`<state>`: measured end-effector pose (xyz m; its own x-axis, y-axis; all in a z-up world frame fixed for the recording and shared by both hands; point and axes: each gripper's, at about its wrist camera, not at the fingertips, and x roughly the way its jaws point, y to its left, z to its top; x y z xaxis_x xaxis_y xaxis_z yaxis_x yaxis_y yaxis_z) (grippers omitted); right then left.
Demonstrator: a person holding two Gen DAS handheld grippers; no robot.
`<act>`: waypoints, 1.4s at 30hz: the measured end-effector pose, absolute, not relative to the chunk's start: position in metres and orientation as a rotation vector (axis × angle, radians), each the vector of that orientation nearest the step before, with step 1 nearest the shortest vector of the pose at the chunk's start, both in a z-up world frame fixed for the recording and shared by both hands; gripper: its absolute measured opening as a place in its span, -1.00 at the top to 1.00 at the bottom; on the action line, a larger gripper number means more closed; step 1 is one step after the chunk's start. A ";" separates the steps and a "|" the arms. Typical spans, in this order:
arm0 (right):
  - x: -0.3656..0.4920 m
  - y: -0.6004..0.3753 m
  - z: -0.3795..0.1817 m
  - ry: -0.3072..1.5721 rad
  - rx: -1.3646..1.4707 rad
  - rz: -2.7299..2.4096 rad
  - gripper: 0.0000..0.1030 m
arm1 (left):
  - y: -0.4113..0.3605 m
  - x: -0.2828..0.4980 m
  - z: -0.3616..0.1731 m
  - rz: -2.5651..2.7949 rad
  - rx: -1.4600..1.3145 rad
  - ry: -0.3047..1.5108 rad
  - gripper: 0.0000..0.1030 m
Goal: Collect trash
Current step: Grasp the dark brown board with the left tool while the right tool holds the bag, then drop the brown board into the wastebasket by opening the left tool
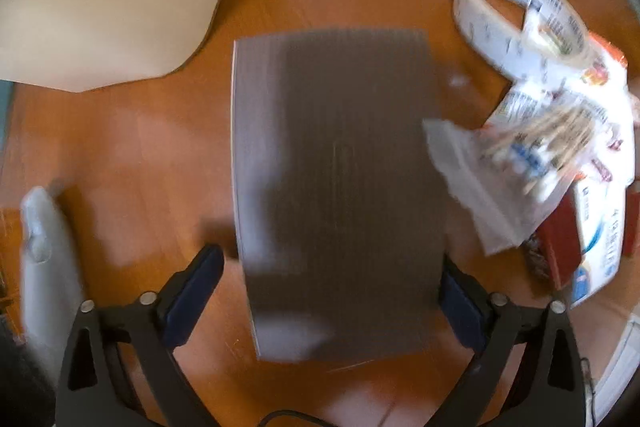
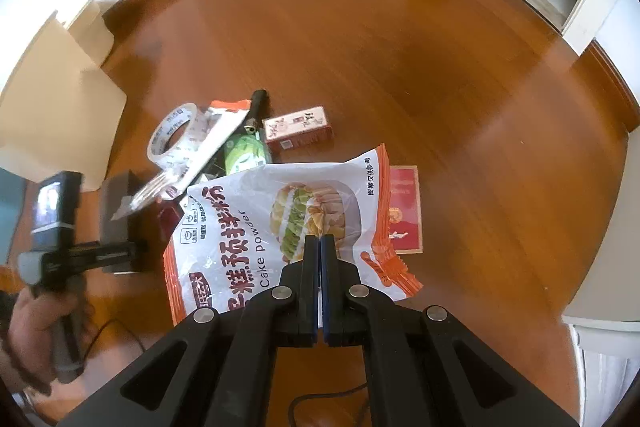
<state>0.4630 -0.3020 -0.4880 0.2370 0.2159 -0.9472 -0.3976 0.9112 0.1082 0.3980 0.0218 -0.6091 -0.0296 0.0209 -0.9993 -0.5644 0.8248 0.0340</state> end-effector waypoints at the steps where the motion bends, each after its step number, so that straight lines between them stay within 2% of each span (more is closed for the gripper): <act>1: 0.463 -0.300 -0.487 1.261 -0.173 0.428 0.99 | 0.024 0.399 -0.610 0.465 -0.477 1.539 -0.74; 2: 0.462 -0.299 -0.487 1.257 -0.174 0.429 0.99 | 0.025 0.401 -0.609 0.452 -0.461 1.539 -0.48; 7: 0.464 -0.294 -0.480 1.250 -0.174 0.427 0.99 | 0.020 0.400 -0.589 0.400 -0.398 1.507 -0.48; 10: 0.463 -0.290 -0.463 1.236 -0.180 0.428 0.99 | 0.014 0.386 -0.552 0.380 -0.383 1.437 -0.48; 16: 0.453 -0.278 -0.395 1.177 -0.189 0.423 0.99 | 0.011 0.352 -0.423 0.366 -0.377 1.209 -0.48; 20: 0.439 -0.271 -0.329 1.104 -0.148 0.427 0.99 | 0.061 0.343 -0.330 0.378 -0.413 1.029 -0.48; 23: 0.420 -0.263 -0.286 1.049 -0.127 0.445 0.99 | 0.111 0.350 -0.289 0.423 -0.415 0.956 -0.48; 26: 0.399 -0.248 -0.258 1.017 -0.120 0.476 0.99 | 0.158 0.359 -0.282 0.449 -0.409 0.937 -0.48; 30: 0.375 -0.220 -0.240 1.000 -0.091 0.518 0.99 | 0.197 0.374 -0.300 0.464 -0.406 0.974 -0.48; 34: 0.365 -0.187 -0.234 0.996 -0.084 0.564 0.99 | 0.194 0.385 -0.318 0.471 -0.384 1.032 -0.56; 38: 0.365 -0.153 -0.228 0.990 -0.097 0.602 0.99 | 0.205 0.383 -0.314 0.489 -0.321 1.069 -0.76; 42: 0.366 -0.124 -0.218 0.970 -0.107 0.625 0.99 | 0.222 0.373 -0.306 0.494 -0.316 1.064 -0.77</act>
